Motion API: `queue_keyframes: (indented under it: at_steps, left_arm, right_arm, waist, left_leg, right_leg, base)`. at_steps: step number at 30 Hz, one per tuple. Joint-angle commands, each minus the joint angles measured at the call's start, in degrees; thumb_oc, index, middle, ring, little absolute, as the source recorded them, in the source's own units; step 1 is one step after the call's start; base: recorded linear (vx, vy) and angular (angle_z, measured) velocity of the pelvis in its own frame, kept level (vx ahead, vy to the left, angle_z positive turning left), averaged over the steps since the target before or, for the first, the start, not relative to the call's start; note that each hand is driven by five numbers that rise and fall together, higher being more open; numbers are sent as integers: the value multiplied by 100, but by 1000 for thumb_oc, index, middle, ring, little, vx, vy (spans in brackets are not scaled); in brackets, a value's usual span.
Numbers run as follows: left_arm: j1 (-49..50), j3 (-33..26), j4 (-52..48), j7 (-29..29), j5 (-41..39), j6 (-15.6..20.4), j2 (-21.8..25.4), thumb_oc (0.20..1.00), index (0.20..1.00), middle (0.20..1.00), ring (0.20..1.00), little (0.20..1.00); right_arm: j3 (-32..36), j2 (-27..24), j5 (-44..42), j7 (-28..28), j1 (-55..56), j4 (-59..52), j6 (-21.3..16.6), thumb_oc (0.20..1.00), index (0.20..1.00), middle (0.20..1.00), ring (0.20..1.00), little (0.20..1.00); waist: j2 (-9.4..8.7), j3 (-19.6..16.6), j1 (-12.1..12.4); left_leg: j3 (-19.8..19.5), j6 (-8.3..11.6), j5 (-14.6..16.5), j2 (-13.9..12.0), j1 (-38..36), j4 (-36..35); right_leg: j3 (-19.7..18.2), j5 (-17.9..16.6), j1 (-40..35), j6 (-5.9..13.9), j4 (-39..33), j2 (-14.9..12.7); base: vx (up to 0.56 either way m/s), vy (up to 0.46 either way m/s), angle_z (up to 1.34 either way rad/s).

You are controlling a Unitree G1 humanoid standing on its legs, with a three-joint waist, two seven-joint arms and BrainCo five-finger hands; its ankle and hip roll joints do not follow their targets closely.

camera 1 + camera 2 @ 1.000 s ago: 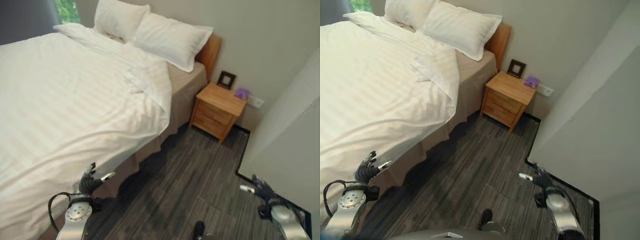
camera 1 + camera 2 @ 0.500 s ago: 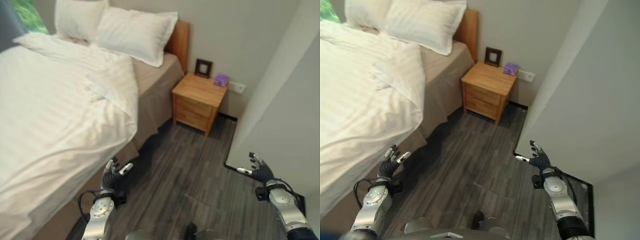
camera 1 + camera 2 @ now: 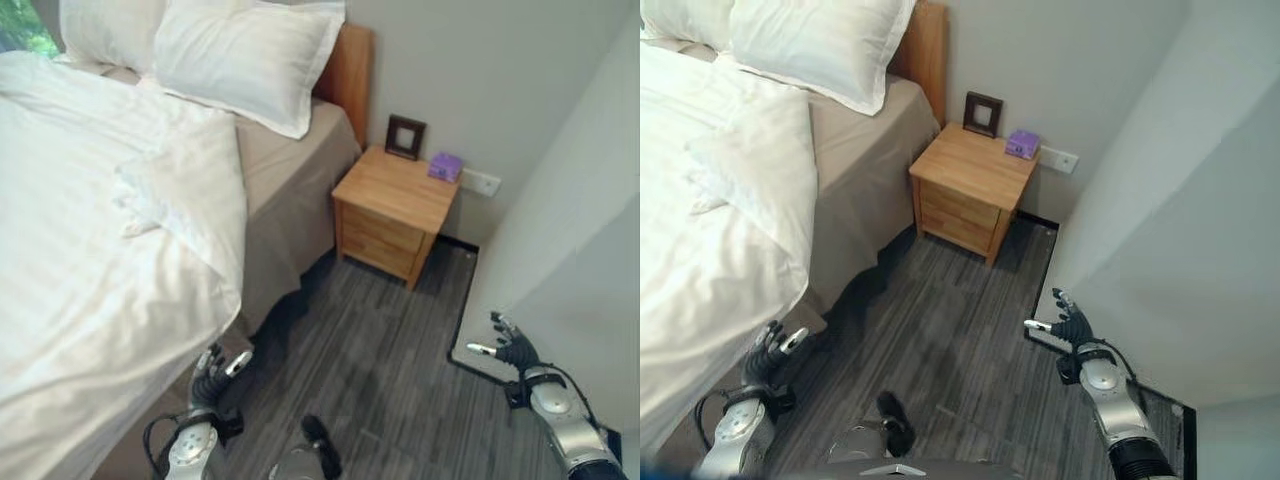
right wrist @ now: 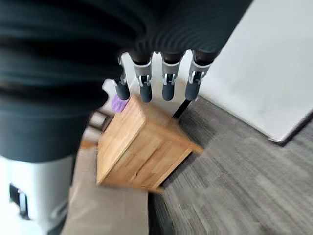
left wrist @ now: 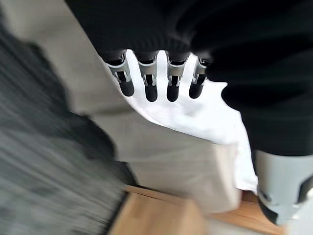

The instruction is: Making the bed.

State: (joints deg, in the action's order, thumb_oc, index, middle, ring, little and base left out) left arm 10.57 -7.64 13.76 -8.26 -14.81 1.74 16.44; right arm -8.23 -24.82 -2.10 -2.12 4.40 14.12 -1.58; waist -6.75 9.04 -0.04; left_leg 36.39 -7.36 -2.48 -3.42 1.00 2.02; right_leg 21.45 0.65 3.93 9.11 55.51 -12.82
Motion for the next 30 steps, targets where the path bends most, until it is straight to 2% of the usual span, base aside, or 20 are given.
queue_keyframes:
  at_steps: [1, 2, 4, 5, 6, 7, 9, 10, 12, 16, 19, 21, 22, 23, 25, 26, 27, 28, 29, 30]
  left_arm:
    - [-303, -135, -742, -333, 155, 472, 668, 1000, 1000, 1000, 1000, 1000]
    - [-602, -147, -849, -480, 104, 589, 783, 1000, 1000, 1000, 1000, 1000]
    - [-820, -283, -1098, -691, 10, 793, 870, 1000, 1000, 1000, 1000, 1000]
    - [-823, -288, -1102, -696, 8, 791, 871, 1000, 1000, 1000, 1000, 1000]
    - [-961, -364, -1271, -878, -75, 924, 847, 1000, 1000, 1000, 1000, 1000]
    - [-959, -363, -1271, -879, -75, 924, 844, 1000, 1000, 1000, 1000, 1000]
    - [-1048, -449, -1365, -923, -216, 1006, 771, 1000, 1000, 1000, 1000, 1000]
    - [-1092, -443, -1394, -976, -205, 1065, 723, 1000, 1000, 1000, 1000, 1000]
    - [-955, -471, -1401, -809, -163, 1051, 695, 1000, 1000, 1000, 1000, 1000]
    - [-951, -479, -1339, -857, -197, 1110, 627, 1000, 1000, 1000, 1000, 1000]
    - [-685, -681, -1219, -1001, -320, 1098, 462, 1000, 1000, 1000, 1000, 1000]
    - [-631, -735, -1194, -1014, -351, 1078, 423, 1000, 1000, 1000, 1000, 1000]
    - [-614, -767, -1139, -1055, -344, 1057, 417, 1000, 1000, 1000, 1000, 1000]
    - [-597, -772, -1070, -1069, -354, 1043, 433, 1000, 1000, 1000, 1000, 1000]
    - [-572, -774, -965, -1044, -366, 1010, 479, 1000, 1000, 1000, 1000, 1000]
    - [-569, -775, -814, -1036, -301, 937, 596, 1000, 1000, 1000, 1000, 1000]
    - [-533, -767, -748, -1007, -268, 878, 664, 1000, 1000, 1000, 1000, 1000]
    - [-536, -770, -742, -1003, -269, 873, 660, 1000, 1000, 1000, 1000, 1000]
    - [-526, -719, -559, -984, -119, 767, 890, 1000, 1000, 1000, 1000, 1000]
    - [-505, -694, -435, -919, -91, 710, 912, 1000, 1000, 1000, 1000, 1000]
  right_arm:
    - [260, 183, 170, -133, -732, -57, -337, 1000, 1000, 1000, 1000, 1000]
    - [200, 200, 133, -211, -880, -223, -373, 1000, 1000, 1000, 1000, 1000]
    - [253, 155, 101, -316, -977, -478, -443, 1000, 1000, 1000, 1000, 1000]
    - [252, 155, 98, -317, -985, -479, -441, 1000, 1000, 1000, 1000, 1000]
    - [334, 128, 128, -433, -1014, -622, -474, 1000, 1000, 1000, 1000, 1000]
    - [334, 126, 129, -433, -1011, -626, -471, 1000, 1000, 1000, 1000, 1000]
    - [409, 97, 180, -462, -972, -763, -480, 1000, 1000, 1000, 1000, 1000]
    - [462, 19, 293, -511, -972, -827, -498, 1000, 1000, 1000, 1000, 1000]
    - [487, 2, 385, -479, -934, -859, -487, 1000, 1000, 1000, 1000, 1000]
    - [548, -145, 585, -559, -967, -829, -498, 1000, 1000, 1000, 1000, 1000]
    - [661, -346, 818, -652, -1054, -980, -480, 1000, 1000, 1000, 1000, 1000]
    - [666, -384, 848, -641, -1089, -1011, -467, 1000, 1000, 1000, 1000, 1000]
    - [656, -442, 854, -643, -1177, -1026, -466, 1000, 1000, 1000, 1000, 1000]
    - [647, -518, 878, -639, -1238, -1067, -459, 1000, 1000, 1000, 1000, 1000]
    - [605, -648, 941, -707, -1414, -1011, -426, 1000, 1000, 1000, 1000, 1000]
    - [541, -819, 1137, -751, -1620, -928, -360, 1000, 1000, 1000, 1000, 1000]
    - [532, -912, 1234, -759, -1679, -909, -340, 1000, 1000, 1000, 1000, 1000]
    - [520, -915, 1244, -763, -1692, -895, -340, 1000, 1000, 1000, 1000, 1000]
    - [422, -1139, 1403, -911, -1945, -599, -264, 1000, 1000, 1000, 1000, 1000]
    - [327, -1095, 1377, -905, -2090, -441, -219, 1000, 1000, 1000, 1000, 1000]
  waist:
    - [71, 98, 128]
    - [118, 188, 45]
    - [145, 223, -44]
    - [160, 235, -80]
    - [148, 237, -157]
    - [163, 246, -182]
    - [136, 273, -282]
    - [134, 332, -346]
    - [105, 295, -287]
    - [141, 316, -339]
    - [183, 222, -348]
    - [175, 226, -353]
    - [140, 273, -353]
    - [87, 323, -300]
    - [-40, 419, -287]
    - [-121, 412, -289]
    - [-98, 388, -304]
    - [-93, 381, -301]
    - [-11, 307, -367]
    - [59, 239, -357]
  left_leg:
    - [-689, 368, 273, 23, -166, -702]
    - [-991, 437, 333, 32, -295, -702]
    - [-1305, 560, 423, -14, -399, -702]
    - [-1344, 573, 423, -34, -405, -702]
    - [-1568, 647, 401, -51, -435, -702]
    - [-1596, 652, 406, -64, -445, -702]
    - [-2027, 725, 488, -1, -553, -702]
    - [-2487, 735, 583, 101, -700, -702]
    - [-2697, 733, 676, 253, -836, -657]
    - [-3018, 805, 796, 243, -951, -519]
    - [-3093, 975, 885, 151, -938, -222]
    - [-3115, 1020, 896, 131, -893, -79]
    - [-3102, 1119, 900, 105, -752, 248]
    - [-2958, 1237, 747, 50, -608, 516]
    - [-2444, 1315, 531, -172, -200, 1129]
    - [-1680, 1234, 548, -413, -3, 996]
    - [-1357, 1249, 553, -542, 23, 782]
    - [-1334, 1250, 543, -534, -4, 735]
    - [-606, 1266, 178, -762, -28, 113]
    - [-459, 1225, 179, -725, -191, -228]
  right_leg:
    - [-685, -688, -593, 406, -1771, -417]
    - [-772, -209, -267, 186, -2259, -406]
    - [-792, 301, -135, 50, -3176, -310]
    - [-737, 293, -198, 38, -3238, -286]
    - [-1038, 272, -78, -55, -4502, -19]
    - [-998, 246, -137, -57, -4568, -3]
    - [-1694, 88, -28, -42, -5372, 276]
    - [-2284, -79, 83, 11, -5652, 477]
    - [-2267, -78, -57, -77, -5673, 469]
    - [-2196, -60, -229, -149, -5611, 536]
    - [-1785, 3, -570, -287, -5795, 533]
    - [-1664, 25, -668, -322, -5853, 526]
    - [-1485, 54, -807, -356, -5918, 491]
    - [-1340, 75, -909, -376, -5958, 441]
    - [-1076, 118, -1072, -384, -6047, 337]
    - [-847, 220, -1143, -308, -6051, 283]
    - [-765, 315, -1227, -247, -6051, 299]
    - [-770, 322, -1225, -241, -6051, 298]
    - [-533, 395, -1295, -175, -6051, 325]
    - [-494, 419, -1298, -138, -6051, 325]
  base:
    - [495, -119, 156]
    - [354, -134, 191]
    - [350, -181, 167]
    - [316, -269, 146]
    - [218, -188, 149]
    - [380, -275, 136]
    - [406, -228, 172]
    - [468, -234, 210]
    - [400, -196, 220]
    - [207, -199, 103]
    - [222, -189, 48]
    - [132, -114, 38]
    - [117, -131, 47]
    - [86, -108, 47]
    - [58, -101, 49]
    - [151, -54, 69]
    - [167, -9, 71]
    - [206, 139, 43]
    - [192, 169, 33]
    - [262, 236, 38]
